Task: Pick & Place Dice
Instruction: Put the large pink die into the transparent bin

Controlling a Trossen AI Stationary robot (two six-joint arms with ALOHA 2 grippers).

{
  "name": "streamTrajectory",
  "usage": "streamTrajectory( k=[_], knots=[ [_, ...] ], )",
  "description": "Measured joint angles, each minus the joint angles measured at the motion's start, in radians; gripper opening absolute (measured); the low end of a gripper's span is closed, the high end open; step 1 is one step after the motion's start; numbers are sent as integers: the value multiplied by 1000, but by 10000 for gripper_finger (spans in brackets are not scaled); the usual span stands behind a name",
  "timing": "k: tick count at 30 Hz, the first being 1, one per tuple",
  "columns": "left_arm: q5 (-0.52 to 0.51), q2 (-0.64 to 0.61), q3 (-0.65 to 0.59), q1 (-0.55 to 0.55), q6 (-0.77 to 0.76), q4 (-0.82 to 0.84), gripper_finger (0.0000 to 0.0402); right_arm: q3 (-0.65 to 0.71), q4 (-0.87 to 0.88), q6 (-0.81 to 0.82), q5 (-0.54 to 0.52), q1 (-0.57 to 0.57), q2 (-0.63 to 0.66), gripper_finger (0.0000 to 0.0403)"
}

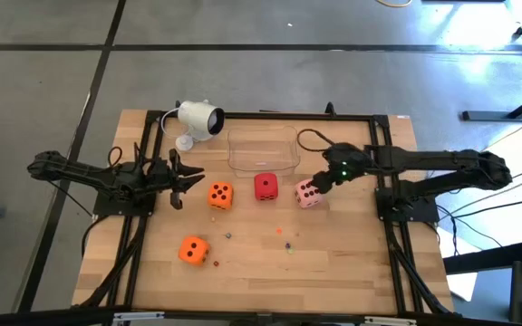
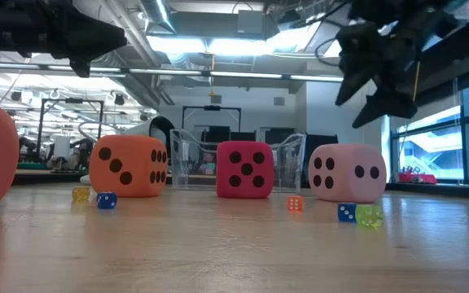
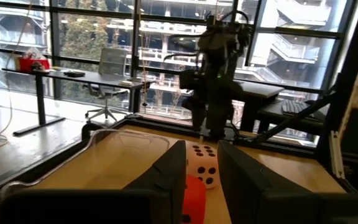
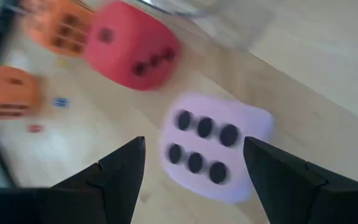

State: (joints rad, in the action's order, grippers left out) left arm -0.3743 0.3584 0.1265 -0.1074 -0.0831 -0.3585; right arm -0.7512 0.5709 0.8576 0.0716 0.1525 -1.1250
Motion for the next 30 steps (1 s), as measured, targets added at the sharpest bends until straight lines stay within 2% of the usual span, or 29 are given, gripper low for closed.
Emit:
streamTrajectory(
  k=[2, 6, 11, 24, 30],
  knots=[
    [12, 0, 0, 0, -15, 9, 86, -35, 52, -1, 21, 16, -54, 272],
    [19, 0, 0, 0, -88, 20, 87, -49, 75, -5, 131, 53, -134, 272],
    [30, 0, 0, 0, -116, 28, 88, -49, 77, -22, 174, 82, -192, 272],
    [61, 0, 0, 0, -117, 65, 88, -12, 63, -8, 187, 99, -211, 272],
    [61, 0, 0, 0, -117, 71, 88, 63, -90, -1, 238, 99, -205, 273]
  ],
)
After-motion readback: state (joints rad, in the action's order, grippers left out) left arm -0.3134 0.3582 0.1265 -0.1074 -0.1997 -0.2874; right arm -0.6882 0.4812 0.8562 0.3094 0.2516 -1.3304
